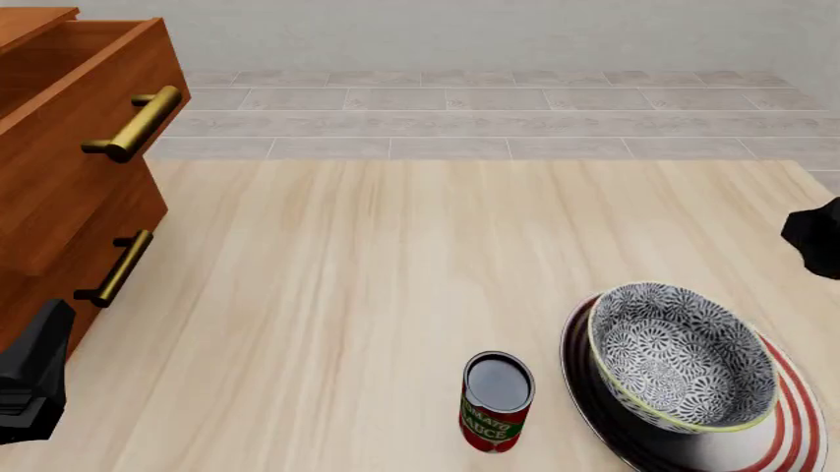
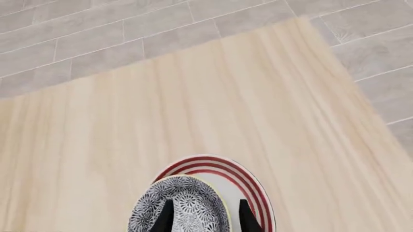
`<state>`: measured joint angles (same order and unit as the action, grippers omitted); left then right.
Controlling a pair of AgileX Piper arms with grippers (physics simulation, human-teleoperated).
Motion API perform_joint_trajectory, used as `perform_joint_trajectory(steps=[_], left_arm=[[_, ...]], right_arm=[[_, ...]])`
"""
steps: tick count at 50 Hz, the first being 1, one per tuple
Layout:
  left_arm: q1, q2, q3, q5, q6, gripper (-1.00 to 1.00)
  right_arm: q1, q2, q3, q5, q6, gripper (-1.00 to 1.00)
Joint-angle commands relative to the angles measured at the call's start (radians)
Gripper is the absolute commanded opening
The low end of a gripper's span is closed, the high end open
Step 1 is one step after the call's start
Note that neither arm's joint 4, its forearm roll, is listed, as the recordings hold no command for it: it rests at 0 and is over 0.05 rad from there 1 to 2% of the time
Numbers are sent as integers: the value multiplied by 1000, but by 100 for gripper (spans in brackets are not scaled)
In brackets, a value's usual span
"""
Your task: Put the bowl on the plate.
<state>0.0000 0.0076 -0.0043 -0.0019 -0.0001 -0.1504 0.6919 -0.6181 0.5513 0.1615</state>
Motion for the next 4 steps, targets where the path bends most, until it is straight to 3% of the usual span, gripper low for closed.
perform_joint_trajectory(steps=[1, 4], left_arm=[[0, 0, 0, 0, 0, 100], [0, 0, 0, 0, 0, 100]], right_arm=[[25, -3, -76, 43, -17, 100], [30, -8, -99, 59, -19, 100]])
